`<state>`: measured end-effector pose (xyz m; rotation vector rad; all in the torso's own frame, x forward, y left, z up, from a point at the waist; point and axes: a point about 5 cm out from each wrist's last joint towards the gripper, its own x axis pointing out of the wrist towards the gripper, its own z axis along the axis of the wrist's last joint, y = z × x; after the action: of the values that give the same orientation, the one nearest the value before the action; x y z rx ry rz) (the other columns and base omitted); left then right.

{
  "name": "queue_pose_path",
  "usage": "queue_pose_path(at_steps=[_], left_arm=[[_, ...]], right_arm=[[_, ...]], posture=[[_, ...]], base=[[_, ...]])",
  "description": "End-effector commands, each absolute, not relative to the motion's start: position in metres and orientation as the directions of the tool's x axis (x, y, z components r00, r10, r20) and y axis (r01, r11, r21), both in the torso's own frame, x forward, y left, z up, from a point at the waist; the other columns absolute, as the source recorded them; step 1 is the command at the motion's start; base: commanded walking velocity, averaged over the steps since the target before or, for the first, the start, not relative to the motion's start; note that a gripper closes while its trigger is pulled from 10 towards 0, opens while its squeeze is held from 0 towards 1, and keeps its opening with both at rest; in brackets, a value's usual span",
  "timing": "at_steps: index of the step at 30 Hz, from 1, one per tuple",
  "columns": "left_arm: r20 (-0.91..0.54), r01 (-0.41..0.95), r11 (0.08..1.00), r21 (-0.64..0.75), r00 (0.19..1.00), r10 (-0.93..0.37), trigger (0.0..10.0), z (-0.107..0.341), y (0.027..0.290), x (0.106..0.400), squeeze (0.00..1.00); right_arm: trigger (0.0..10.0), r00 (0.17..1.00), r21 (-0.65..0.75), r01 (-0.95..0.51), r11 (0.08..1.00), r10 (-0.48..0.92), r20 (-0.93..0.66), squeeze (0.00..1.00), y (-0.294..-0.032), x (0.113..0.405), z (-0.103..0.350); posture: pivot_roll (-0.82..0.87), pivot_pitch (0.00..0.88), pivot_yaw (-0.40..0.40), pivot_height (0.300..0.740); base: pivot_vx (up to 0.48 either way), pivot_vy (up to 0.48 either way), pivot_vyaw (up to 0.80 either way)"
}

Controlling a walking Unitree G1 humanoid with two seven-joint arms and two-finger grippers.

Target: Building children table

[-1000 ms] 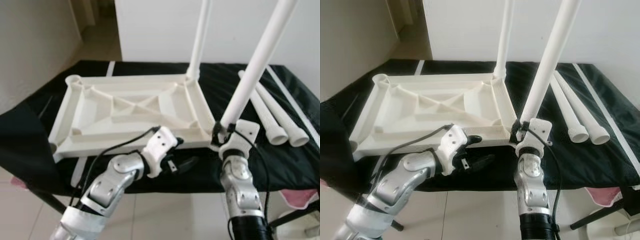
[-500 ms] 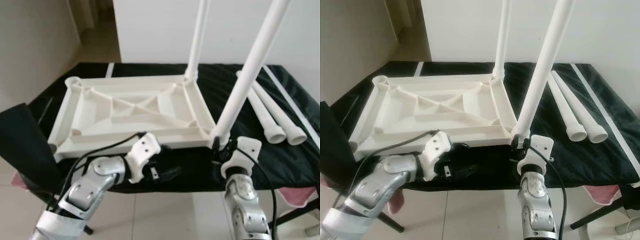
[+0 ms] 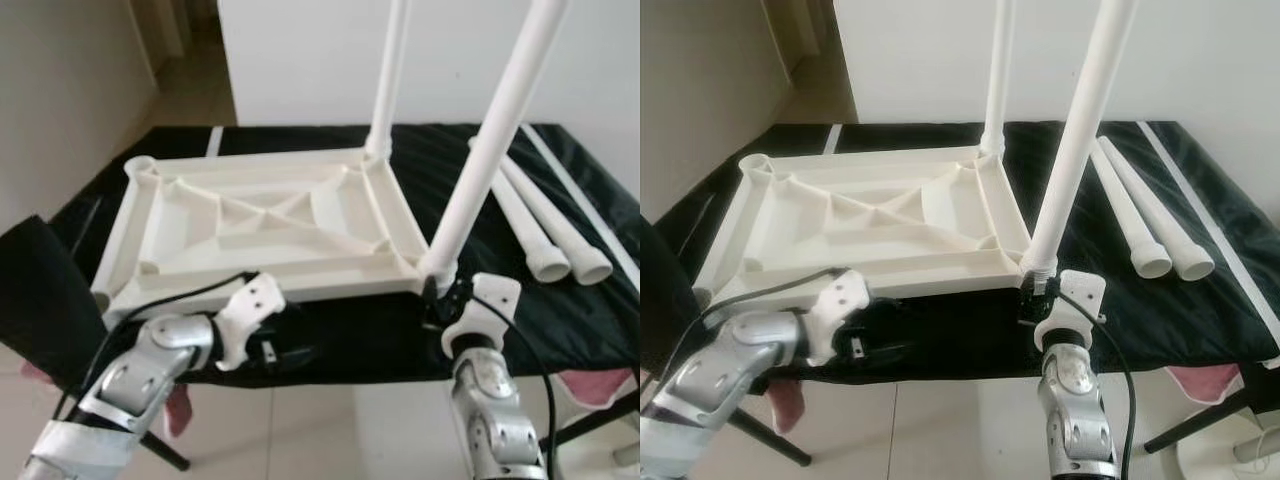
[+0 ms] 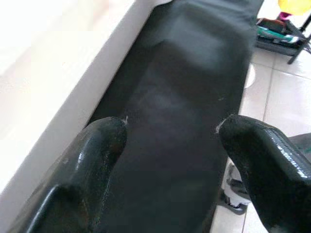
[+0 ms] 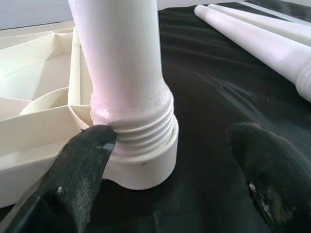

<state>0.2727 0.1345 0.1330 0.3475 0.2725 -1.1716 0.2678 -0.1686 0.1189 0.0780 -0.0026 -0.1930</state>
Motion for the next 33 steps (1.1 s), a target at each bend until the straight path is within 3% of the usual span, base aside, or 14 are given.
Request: queue_pose_path(at_steps=[1, 14, 21, 27, 33], left_arm=[[-0.411, 0.921, 0.363, 0.137, 0.387, -0.825, 10.0, 0.132, 0.147, 0.277, 0.0], [-0.444, 0.843, 0.503, 0.19, 0.53, -0.722, 10.0, 0.137, 0.196, 0.296, 0.0], [-0.407, 0.811, 0.551, 0.199, 0.58, -0.706, 10.0, 0.146, 0.208, 0.301, 0.0], [-0.354, 0.792, 0.583, 0.183, 0.606, -0.712, 10.0, 0.154, 0.213, 0.304, 0.0], [-0.22, 0.767, 0.629, 0.123, 0.639, -0.737, 10.0, 0.173, 0.226, 0.308, 0.0]], right_arm=[[10.0, 0.979, 0.076, 0.203, 0.976, -0.202, -0.019, 0.0, -0.176, 0.271, 0.117], [10.0, 0.963, 0.021, 0.268, 0.963, -0.268, 0.001, 0.0, -0.211, 0.285, 0.121], [10.0, 0.947, 0.008, 0.322, 0.947, -0.322, 0.014, 0.0, -0.232, 0.292, 0.126], [10.0, 0.947, 0.014, 0.319, 0.948, -0.32, 0.013, 0.0, -0.231, 0.294, 0.125], [10.0, 0.966, 0.037, 0.258, 0.966, -0.257, -0.012, 0.0, -0.212, 0.297, 0.116]], posture=[[-0.02, 0.037, 0.011, 0.74], [-0.01, 0.035, 0.015, 0.74], [0.0, 0.029, 0.013, 0.74], [0.0, 0.024, 0.011, 0.74], [0.0, 0.009, 0.005, 0.74]], base=[[0.0, 0.0, 0.0], [0.0, 0.0, 0.0], [0.0, 0.0, 0.0], [0.0, 0.0, 0.0], [0.0, 0.0, 0.0]])
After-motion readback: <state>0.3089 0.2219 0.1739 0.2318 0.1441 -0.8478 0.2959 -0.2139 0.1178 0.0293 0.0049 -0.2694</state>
